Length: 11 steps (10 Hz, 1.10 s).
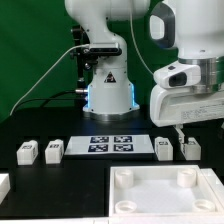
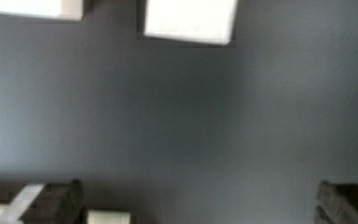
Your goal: Assemble one leg
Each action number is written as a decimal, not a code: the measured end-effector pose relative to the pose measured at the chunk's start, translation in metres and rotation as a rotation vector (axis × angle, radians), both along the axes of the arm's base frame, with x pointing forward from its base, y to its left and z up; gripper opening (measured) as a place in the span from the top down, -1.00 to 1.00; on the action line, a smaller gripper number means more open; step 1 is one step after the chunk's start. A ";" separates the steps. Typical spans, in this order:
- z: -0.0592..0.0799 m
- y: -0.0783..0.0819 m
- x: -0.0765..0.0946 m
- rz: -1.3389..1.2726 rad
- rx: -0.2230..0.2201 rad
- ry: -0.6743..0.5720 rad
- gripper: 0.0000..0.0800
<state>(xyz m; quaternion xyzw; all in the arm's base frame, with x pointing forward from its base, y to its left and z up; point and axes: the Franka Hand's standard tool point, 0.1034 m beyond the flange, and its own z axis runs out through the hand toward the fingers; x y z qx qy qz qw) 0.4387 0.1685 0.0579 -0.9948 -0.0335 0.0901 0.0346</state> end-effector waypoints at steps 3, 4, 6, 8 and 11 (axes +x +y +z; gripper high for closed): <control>-0.007 0.001 0.002 0.054 -0.023 0.211 -0.62; -0.004 -0.001 -0.008 0.055 -0.036 0.331 -0.62; -0.007 -0.001 -0.007 0.064 -0.048 0.484 -0.62; -0.011 0.003 -0.022 0.022 -0.115 0.690 -0.62; -0.018 0.004 -0.024 -0.014 -0.140 0.730 -0.62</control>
Offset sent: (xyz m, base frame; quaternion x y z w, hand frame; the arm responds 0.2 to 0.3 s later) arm 0.0000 0.0000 0.0000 0.0000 -0.2667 0.0000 0.9638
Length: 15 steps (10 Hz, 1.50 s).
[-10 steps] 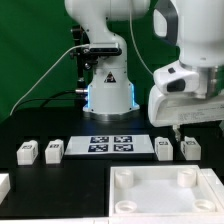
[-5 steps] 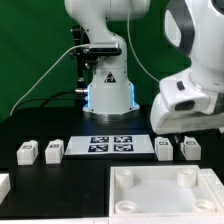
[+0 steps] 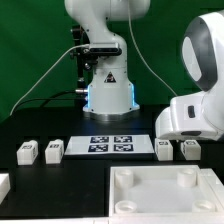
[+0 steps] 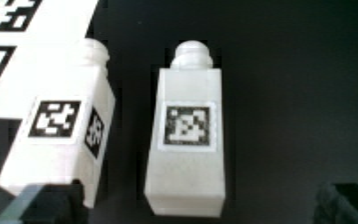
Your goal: Assemble one leg
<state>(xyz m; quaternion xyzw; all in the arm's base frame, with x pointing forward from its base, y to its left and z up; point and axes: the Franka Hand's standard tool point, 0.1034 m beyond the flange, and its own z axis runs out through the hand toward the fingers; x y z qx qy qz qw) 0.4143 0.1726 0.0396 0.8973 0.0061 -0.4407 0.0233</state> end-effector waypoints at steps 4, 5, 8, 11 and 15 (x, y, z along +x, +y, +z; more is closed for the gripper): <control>-0.011 0.002 -0.010 0.005 0.002 -0.018 -0.62; -0.016 0.003 -0.016 0.007 0.002 -0.016 -0.62; -0.025 0.003 -0.026 0.006 -0.003 0.001 -0.62; -0.025 0.003 -0.025 0.007 -0.002 0.000 -0.31; -0.024 0.003 -0.025 0.008 -0.002 0.000 0.27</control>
Offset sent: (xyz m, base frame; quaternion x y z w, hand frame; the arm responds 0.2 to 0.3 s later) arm -0.0221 0.0050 -0.0065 0.0067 0.0192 0.0014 0.9998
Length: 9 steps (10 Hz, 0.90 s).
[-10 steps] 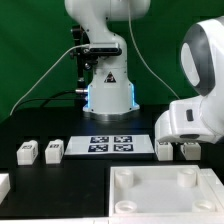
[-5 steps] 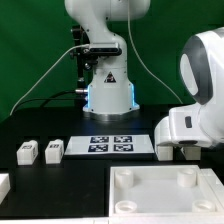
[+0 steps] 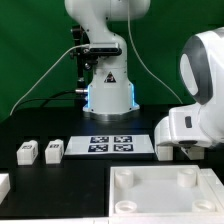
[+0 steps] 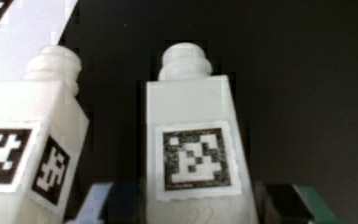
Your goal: Assemble one leg
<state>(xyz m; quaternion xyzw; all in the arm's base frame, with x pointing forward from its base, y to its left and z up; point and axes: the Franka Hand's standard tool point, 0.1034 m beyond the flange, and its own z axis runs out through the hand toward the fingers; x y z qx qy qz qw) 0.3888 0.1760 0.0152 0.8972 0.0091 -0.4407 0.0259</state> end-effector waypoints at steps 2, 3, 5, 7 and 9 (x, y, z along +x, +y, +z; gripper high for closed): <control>0.000 0.000 0.000 0.000 0.000 0.000 0.27; 0.000 0.000 0.000 0.000 0.000 0.000 0.27; 0.000 0.000 0.000 0.000 0.000 0.000 0.27; 0.000 0.000 0.001 0.000 0.001 -0.002 0.26; 0.036 -0.013 0.030 0.050 0.050 -0.057 0.26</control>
Offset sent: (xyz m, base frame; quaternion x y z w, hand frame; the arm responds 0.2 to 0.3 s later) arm 0.0000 0.0000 0.0000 0.0000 0.0000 0.0000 1.0000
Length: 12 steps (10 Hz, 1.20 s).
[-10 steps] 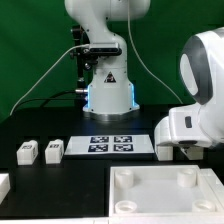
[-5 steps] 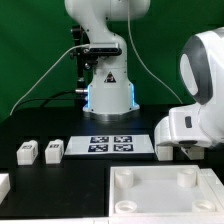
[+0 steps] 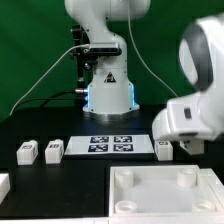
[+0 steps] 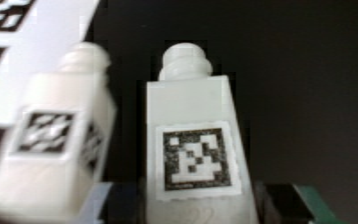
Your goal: Assemble one leg
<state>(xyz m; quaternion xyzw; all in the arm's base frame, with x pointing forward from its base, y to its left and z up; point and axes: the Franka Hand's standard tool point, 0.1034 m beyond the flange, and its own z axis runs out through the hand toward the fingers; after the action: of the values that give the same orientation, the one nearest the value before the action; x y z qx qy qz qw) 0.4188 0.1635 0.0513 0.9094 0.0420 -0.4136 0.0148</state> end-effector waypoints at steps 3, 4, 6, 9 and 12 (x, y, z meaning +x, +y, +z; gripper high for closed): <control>0.048 -0.020 0.044 0.009 0.076 -0.212 0.26; 0.065 -0.030 0.056 -0.003 0.088 -0.310 0.26; 0.088 -0.043 0.079 -0.022 0.115 -0.571 0.26; 0.086 -0.042 0.085 -0.029 0.143 -0.885 0.26; 0.094 -0.046 0.125 -0.007 0.179 -1.152 0.26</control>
Offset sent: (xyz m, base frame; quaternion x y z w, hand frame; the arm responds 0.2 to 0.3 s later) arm 0.0408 -0.0377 0.0606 0.0067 0.2042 -0.0178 0.9787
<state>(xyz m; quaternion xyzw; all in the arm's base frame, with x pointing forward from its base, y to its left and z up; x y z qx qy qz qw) 0.5435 0.1179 0.1450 0.9855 0.0591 0.1528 -0.0429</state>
